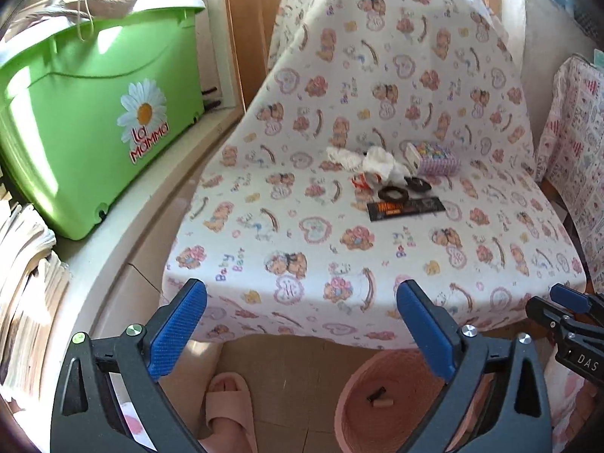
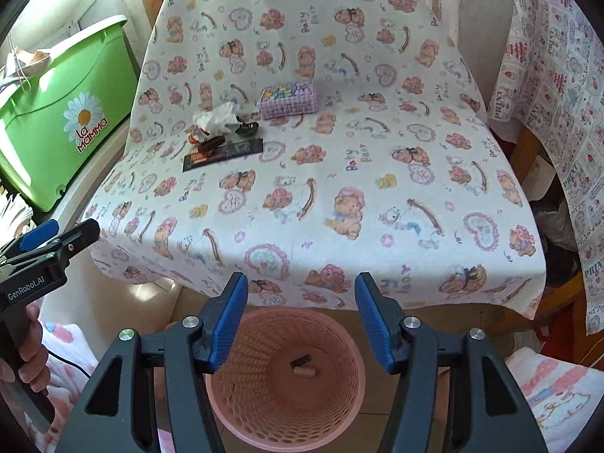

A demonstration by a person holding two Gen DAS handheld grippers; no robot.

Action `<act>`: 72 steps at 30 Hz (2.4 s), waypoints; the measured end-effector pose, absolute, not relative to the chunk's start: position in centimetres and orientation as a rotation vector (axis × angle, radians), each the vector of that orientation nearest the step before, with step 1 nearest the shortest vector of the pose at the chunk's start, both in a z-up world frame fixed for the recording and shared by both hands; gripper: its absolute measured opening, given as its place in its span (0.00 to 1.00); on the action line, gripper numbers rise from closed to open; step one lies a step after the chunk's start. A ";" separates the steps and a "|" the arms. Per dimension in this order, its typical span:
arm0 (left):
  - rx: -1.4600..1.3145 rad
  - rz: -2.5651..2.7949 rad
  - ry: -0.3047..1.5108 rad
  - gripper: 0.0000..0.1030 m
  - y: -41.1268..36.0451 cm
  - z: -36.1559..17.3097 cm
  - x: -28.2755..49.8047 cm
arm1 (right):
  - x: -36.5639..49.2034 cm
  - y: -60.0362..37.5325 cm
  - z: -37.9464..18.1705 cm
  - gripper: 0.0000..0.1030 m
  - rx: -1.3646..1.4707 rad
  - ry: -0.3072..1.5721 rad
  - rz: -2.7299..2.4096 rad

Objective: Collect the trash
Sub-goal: 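Raise both tools back toward the remaining items on the chair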

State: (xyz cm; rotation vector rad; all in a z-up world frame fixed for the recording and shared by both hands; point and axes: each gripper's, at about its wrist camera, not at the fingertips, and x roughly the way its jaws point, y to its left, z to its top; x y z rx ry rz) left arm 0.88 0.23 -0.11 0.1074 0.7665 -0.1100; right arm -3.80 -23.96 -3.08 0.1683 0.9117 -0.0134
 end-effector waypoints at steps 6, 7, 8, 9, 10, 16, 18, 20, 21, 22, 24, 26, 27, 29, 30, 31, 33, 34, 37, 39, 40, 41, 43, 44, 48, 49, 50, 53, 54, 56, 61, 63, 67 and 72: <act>0.102 -0.083 0.653 0.99 0.9 2.9 0.7 | -3.7 -24.6 -1.0 0.59 0.152 0.840 -0.014; 0.105 -0.082 0.647 0.99 0.9 3.3 0.9 | -3.7 -24.7 -0.6 0.59 0.148 0.828 -0.013; 0.105 -0.080 0.644 0.99 1.0 3.7 1.0 | -3.8 -24.8 -0.2 0.59 0.139 0.818 -0.013; 0.103 -0.085 0.647 0.99 1.1 4.1 1.2 | -3.8 -24.8 0.1 0.59 0.128 0.809 -0.015; 0.099 -0.110 0.656 0.99 1.0 4.6 1.5 | -3.7 -24.9 0.5 0.59 0.120 0.800 -0.015; 0.045 -0.153 0.676 0.99 0.8 7.1 3.9 | -2.0 -25.3 3.5 0.59 0.067 0.746 0.002; 0.054 -0.148 0.650 0.98 0.5 8.1 4.7 | -1.2 -25.7 4.8 0.60 0.058 0.716 0.004; 0.061 -0.148 0.637 0.97 0.2 8.9 5.6 | -0.4 -26.0 6.0 0.63 0.043 0.687 -0.004; 0.059 -0.148 0.631 0.96 0.1 9.2 6.1 | 0.0 -26.1 6.4 0.63 0.033 0.674 -0.008; 0.053 -0.151 0.630 0.96 0.0 9.3 6.6 | 0.4 -26.1 6.8 0.64 0.024 0.663 -0.012; 0.037 -0.164 0.646 0.96 0.0 8.6 7.5 | 1.1 -26.3 7.2 0.65 0.014 0.647 -0.021; 0.029 -0.149 0.688 0.96 0.2 6.8 8.3 | 1.6 -26.5 6.9 0.67 0.020 0.643 -0.026; 0.027 -0.147 0.714 0.96 0.3 5.6 8.7 | 1.9 -26.6 6.5 0.67 0.021 0.646 -0.028; 0.036 -0.130 0.775 0.91 0.3 3.5 9.6 | 2.5 -26.8 5.4 0.67 0.024 0.658 -0.039; 0.041 -0.125 0.798 0.90 0.2 2.9 10.1 | 2.8 -26.9 4.6 0.67 0.033 0.670 -0.046; 0.044 -0.115 0.804 0.90 0.1 2.5 10.4 | 3.2 -27.1 3.9 0.67 0.049 0.688 -0.052; 0.068 -0.056 0.806 0.91 -0.1 2.0 11.0 | 4.0 -27.4 2.7 0.67 0.083 0.732 -0.059; 0.080 -0.026 0.812 0.91 -0.1 1.7 11.3 | 4.4 -27.4 2.2 0.67 0.090 0.744 -0.067; 0.065 -0.030 0.863 0.91 -0.2 0.7 12.1 | 5.4 -27.4 1.6 0.67 0.095 0.767 -0.069; 0.045 -0.048 0.899 0.91 -0.3 0.2 12.7 | 5.8 -27.3 1.5 0.67 0.095 0.770 -0.071; 0.040 -0.052 0.909 0.91 -0.4 0.1 12.8 | 6.0 -27.2 1.4 0.67 0.095 0.771 -0.069; 0.040 -0.053 0.914 0.91 -0.6 0.1 13.0 | 6.2 -27.2 1.3 0.67 0.097 0.775 -0.068; 0.047 -0.050 0.916 0.91 -1.0 0.2 13.2 | 6.5 -27.1 1.2 0.67 0.108 0.786 -0.065; 0.051 -0.050 0.916 0.92 -1.1 0.2 13.3 | 6.7 -27.2 1.1 0.67 0.118 0.790 -0.060; 0.073 -0.050 0.912 0.95 -1.9 0.0 13.7 | 7.1 -27.2 0.8 0.68 0.145 0.804 -0.060; 0.071 -0.056 0.911 0.95 -2.1 -0.1 13.9 | 7.2 -27.2 0.8 0.68 0.149 0.807 -0.062; 0.069 -0.062 0.912 0.95 -2.3 -0.1 14.0 | 7.3 -27.3 0.7 0.68 0.152 0.809 -0.062; 0.090 -0.059 0.924 0.95 -3.2 -0.4 14.8 | 7.5 -27.4 0.7 0.70 0.159 0.815 -0.069; 0.096 -0.050 0.925 0.95 -3.4 -0.4 15.0 | 7.5 -27.5 0.6 0.70 0.161 0.816 -0.070; 0.076 -0.041 0.942 0.95 -3.7 -0.6 15.6 | 7.6 -27.6 0.6 0.70 0.165 0.820 -0.078; -0.060 -0.117 1.077 0.95 -3.6 -1.6 17.5 | 8.0 -28.4 0.0 0.70 0.210 0.852 -0.091; -0.062 -0.121 1.089 0.94 -3.7 -1.9 17.9 | 8.2 -28.6 -0.3 0.70 0.207 0.877 -0.104; -0.098 -0.186 1.135 0.76 -4.4 -3.0 18.7 | 8.5 -28.7 -0.8 0.70 0.191 0.898 -0.121; -0.139 -0.267 1.199 0.52 -5.5 -4.4 18.6 | 8.8 -28.7 -1.1 0.70 0.197 0.911 -0.115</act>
